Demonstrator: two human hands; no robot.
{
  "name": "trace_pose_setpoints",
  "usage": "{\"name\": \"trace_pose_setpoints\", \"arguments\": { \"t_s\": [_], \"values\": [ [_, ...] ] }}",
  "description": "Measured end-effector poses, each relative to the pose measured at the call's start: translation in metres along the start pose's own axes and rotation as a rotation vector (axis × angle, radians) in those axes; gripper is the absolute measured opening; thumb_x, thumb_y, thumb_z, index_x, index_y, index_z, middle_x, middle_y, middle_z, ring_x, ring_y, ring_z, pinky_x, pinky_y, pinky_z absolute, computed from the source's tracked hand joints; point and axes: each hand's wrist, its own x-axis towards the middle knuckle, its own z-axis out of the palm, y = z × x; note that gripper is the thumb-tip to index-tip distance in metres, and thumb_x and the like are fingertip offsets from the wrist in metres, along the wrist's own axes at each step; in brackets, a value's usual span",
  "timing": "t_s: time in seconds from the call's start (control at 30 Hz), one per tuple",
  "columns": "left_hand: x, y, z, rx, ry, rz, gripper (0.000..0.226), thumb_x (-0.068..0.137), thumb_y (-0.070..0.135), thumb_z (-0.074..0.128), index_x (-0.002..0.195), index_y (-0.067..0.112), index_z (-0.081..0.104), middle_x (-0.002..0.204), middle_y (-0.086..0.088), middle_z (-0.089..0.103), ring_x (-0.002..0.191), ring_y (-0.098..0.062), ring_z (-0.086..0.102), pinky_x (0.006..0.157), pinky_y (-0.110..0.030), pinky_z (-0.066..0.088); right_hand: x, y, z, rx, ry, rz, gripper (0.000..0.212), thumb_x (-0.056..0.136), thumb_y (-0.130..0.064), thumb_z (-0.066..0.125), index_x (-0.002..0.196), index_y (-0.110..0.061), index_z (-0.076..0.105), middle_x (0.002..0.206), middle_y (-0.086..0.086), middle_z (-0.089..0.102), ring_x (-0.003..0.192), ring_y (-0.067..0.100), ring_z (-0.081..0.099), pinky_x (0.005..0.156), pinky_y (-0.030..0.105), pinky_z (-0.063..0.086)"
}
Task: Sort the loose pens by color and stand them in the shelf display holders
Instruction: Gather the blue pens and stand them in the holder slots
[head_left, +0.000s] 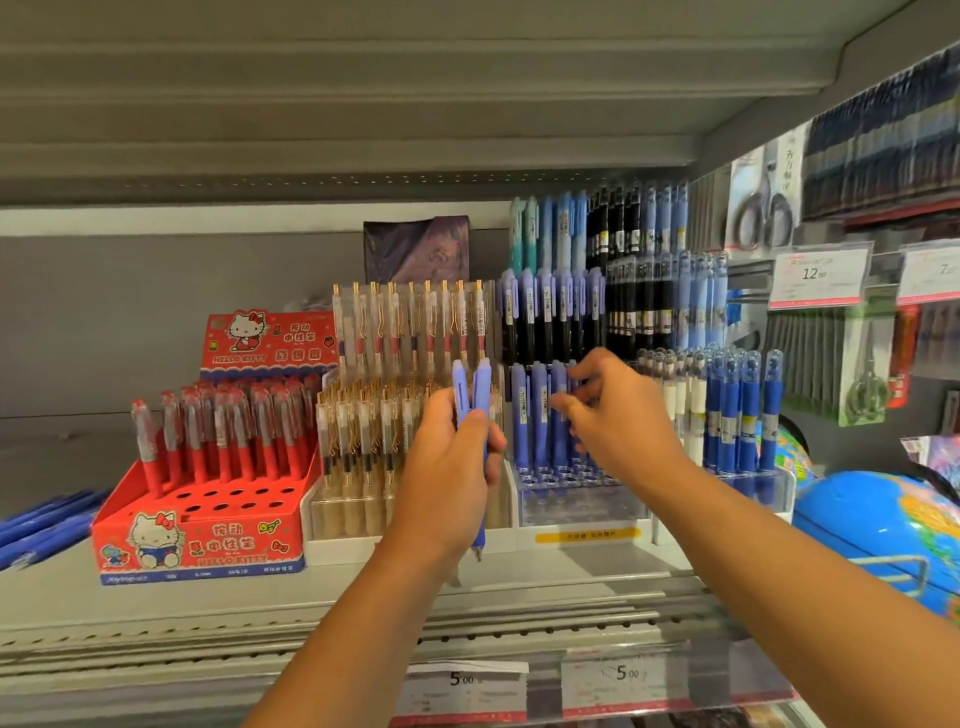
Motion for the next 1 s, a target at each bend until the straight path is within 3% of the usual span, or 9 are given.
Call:
{"name": "trace_pose_setpoints", "arguments": {
  "t_s": [0.2, 0.33, 0.4, 0.5, 0.6, 0.8, 1.0],
  "values": [
    [0.001, -0.002, 0.003, 0.079, -0.039, 0.05, 0.019, 0.103, 0.011, 0.046, 0.107, 0.021, 0.062, 0.08, 0.003, 0.07, 0.069, -0.012, 0.066, 0.061, -0.021, 0.054, -0.004, -0.001, -0.002, 0.032, -0.006, 0.006, 0.022, 0.09, -0.029, 0.07, 0.106, -0.024, 0.055, 0.081, -0.003, 0.064, 0.068, 0.018, 0.065, 0.064, 0.042, 0.057],
    [0.001, -0.002, 0.003, 0.031, -0.035, 0.052, 0.02, 0.1, 0.009, 0.05, 0.108, 0.022, 0.063, 0.085, 0.0, 0.073, 0.078, -0.016, 0.072, 0.064, -0.021, 0.056, -0.007, -0.003, -0.003, -0.022, 0.03, -0.005, 0.029, 0.092, -0.032, 0.066, 0.118, -0.02, 0.06, 0.086, -0.005, 0.064, 0.072, 0.01, 0.061, 0.062, 0.023, 0.046],
    [0.001, -0.002, 0.002, 0.011, -0.034, 0.051, 0.019, 0.1, 0.008, 0.052, 0.108, 0.022, 0.063, 0.086, 0.0, 0.074, 0.08, -0.016, 0.073, 0.065, -0.021, 0.056, -0.011, -0.006, -0.003, -0.035, 0.085, -0.028, 0.031, 0.094, -0.033, 0.062, 0.122, -0.02, 0.06, 0.1, -0.005, 0.063, 0.078, 0.01, 0.058, 0.068, 0.022, 0.042],
    [0.001, -0.002, 0.003, -0.008, -0.038, 0.049, 0.019, 0.098, 0.009, 0.055, 0.108, 0.023, 0.064, 0.086, -0.001, 0.074, 0.082, -0.018, 0.074, 0.066, -0.024, 0.058, -0.017, -0.016, -0.004, 0.218, 0.11, -0.086, 0.018, 0.095, -0.026, 0.061, 0.112, -0.024, 0.063, 0.103, -0.008, 0.062, 0.077, 0.008, 0.058, 0.065, 0.023, 0.046],
    [0.001, -0.002, 0.003, 0.01, -0.048, 0.052, 0.022, 0.098, 0.009, 0.055, 0.108, 0.026, 0.065, 0.087, 0.0, 0.075, 0.082, -0.016, 0.074, 0.066, -0.025, 0.059, -0.023, -0.025, -0.006, 0.594, -0.114, -0.101, 0.016, 0.094, -0.013, 0.062, 0.108, -0.017, 0.069, 0.101, 0.002, 0.07, 0.087, 0.017, 0.063, 0.058, 0.029, 0.053],
    [0.0, -0.002, 0.002, 0.036, -0.131, 0.05, 0.022, 0.1, 0.013, 0.054, 0.107, 0.031, 0.065, 0.092, 0.005, 0.076, 0.085, -0.013, 0.073, 0.069, -0.025, 0.059, -0.027, -0.024, -0.007, 0.688, -0.18, -0.119, 0.014, 0.087, -0.006, 0.071, 0.098, -0.015, 0.07, 0.091, 0.005, 0.072, 0.083, 0.017, 0.066, 0.065, 0.027, 0.053],
    [0.002, -0.004, 0.001, 0.041, -0.083, 0.048, 0.021, 0.098, 0.02, 0.057, 0.109, 0.035, 0.067, 0.1, 0.011, 0.075, 0.093, -0.006, 0.071, 0.08, -0.028, 0.059, -0.026, -0.025, -0.011, 0.883, -0.183, -0.059, 0.009, 0.092, -0.002, 0.062, 0.101, -0.004, 0.062, 0.099, 0.011, 0.076, 0.094, 0.027, 0.073, 0.076, 0.031, 0.059]
  ]
}}
